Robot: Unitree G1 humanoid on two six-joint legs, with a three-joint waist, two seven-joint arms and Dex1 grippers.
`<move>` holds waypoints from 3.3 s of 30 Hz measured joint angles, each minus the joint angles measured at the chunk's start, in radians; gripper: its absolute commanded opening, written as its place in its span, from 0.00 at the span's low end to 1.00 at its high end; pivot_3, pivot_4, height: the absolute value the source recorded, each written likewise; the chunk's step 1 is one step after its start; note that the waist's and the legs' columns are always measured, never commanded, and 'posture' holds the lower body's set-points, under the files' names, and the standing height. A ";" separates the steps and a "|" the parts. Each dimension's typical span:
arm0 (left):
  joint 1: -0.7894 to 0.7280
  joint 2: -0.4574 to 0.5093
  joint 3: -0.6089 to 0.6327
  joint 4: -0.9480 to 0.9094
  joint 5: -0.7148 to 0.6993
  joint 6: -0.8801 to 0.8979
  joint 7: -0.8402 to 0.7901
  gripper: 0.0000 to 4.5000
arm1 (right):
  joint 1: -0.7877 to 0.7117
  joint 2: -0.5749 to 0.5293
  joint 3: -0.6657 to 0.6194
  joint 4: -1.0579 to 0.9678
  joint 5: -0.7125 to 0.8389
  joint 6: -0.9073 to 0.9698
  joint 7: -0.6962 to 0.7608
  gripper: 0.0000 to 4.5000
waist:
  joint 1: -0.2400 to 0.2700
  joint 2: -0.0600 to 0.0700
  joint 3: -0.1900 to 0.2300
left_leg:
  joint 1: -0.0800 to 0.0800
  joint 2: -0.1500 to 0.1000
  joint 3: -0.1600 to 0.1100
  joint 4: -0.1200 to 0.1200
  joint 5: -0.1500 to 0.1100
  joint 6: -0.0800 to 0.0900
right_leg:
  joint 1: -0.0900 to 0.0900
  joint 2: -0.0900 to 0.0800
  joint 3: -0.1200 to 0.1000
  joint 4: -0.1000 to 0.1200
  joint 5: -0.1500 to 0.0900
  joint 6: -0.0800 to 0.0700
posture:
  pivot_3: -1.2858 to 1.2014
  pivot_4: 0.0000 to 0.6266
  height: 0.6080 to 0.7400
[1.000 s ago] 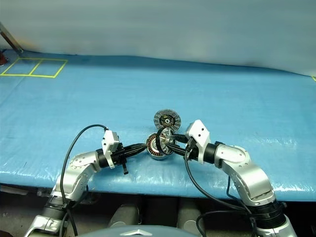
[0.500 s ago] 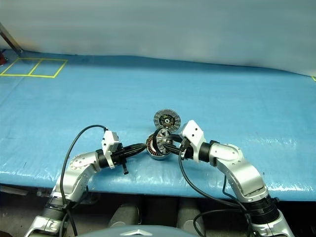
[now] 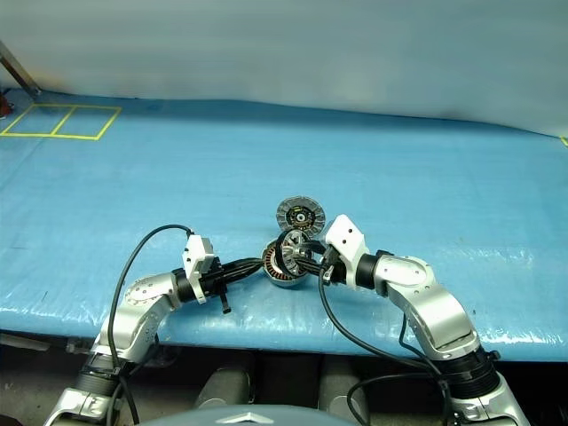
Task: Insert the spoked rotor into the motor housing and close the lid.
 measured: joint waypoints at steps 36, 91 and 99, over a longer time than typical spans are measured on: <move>0.010 -0.001 -0.001 0.000 0.003 -0.020 0.020 0.00 | -0.043 -0.015 0.069 -0.002 -0.054 0.060 0.003 0.66 | 0.000 0.000 0.000 | 0.000 0.000 0.000 0.000 0.000 0.000 | 0.000 0.000 0.000 0.000 0.000 0.000 | 0.52 0.24 1.00; 0.022 -0.011 -0.002 0.000 0.027 -0.035 0.032 0.00 | -0.012 0.189 0.048 0.113 -0.006 0.130 -0.088 0.03 | -0.007 -0.002 -0.004 | 0.004 0.001 0.000 0.001 0.000 0.000 | 0.002 0.000 0.000 0.001 0.000 0.000 | 0.52 0.24 1.00; 0.022 -0.011 -0.002 0.000 0.027 -0.035 0.032 0.00 | -0.006 0.213 -0.005 0.128 0.075 0.192 -0.093 0.03 | -0.007 -0.001 -0.004 | 0.003 0.001 0.000 0.000 0.000 0.000 | 0.002 0.000 0.000 0.001 0.000 0.000 | 0.52 0.24 1.00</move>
